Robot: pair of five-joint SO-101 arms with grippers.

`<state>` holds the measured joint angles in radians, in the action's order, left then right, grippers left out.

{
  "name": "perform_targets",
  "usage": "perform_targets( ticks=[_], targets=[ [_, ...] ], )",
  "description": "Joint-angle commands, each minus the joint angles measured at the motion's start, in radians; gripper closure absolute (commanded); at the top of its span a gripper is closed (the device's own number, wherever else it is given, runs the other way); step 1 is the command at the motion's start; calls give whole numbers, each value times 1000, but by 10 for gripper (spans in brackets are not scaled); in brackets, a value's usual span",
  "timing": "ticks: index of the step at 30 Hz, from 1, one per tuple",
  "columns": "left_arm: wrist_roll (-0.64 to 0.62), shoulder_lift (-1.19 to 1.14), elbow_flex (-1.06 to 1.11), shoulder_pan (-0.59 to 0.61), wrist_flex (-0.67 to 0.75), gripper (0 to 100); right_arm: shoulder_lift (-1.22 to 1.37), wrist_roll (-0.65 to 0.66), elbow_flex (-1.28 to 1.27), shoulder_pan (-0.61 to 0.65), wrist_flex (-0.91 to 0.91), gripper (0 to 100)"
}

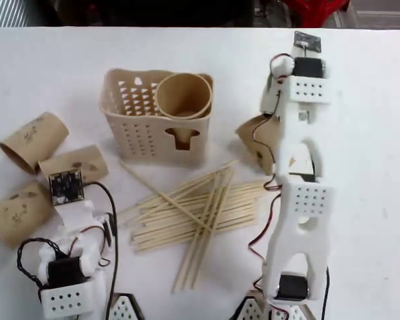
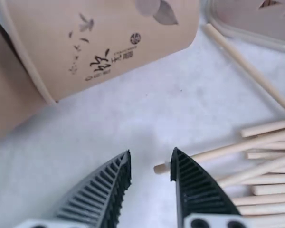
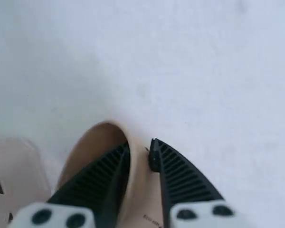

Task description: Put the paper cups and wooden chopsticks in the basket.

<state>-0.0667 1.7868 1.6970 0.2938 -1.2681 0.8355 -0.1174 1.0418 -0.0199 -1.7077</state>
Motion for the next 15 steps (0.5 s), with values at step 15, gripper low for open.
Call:
perform_targets(
  ticks=[15],
  targets=[
    [11, 8, -3, -7, -3, 845, -458, 265, -345, -254, -10, 983]
  ],
)
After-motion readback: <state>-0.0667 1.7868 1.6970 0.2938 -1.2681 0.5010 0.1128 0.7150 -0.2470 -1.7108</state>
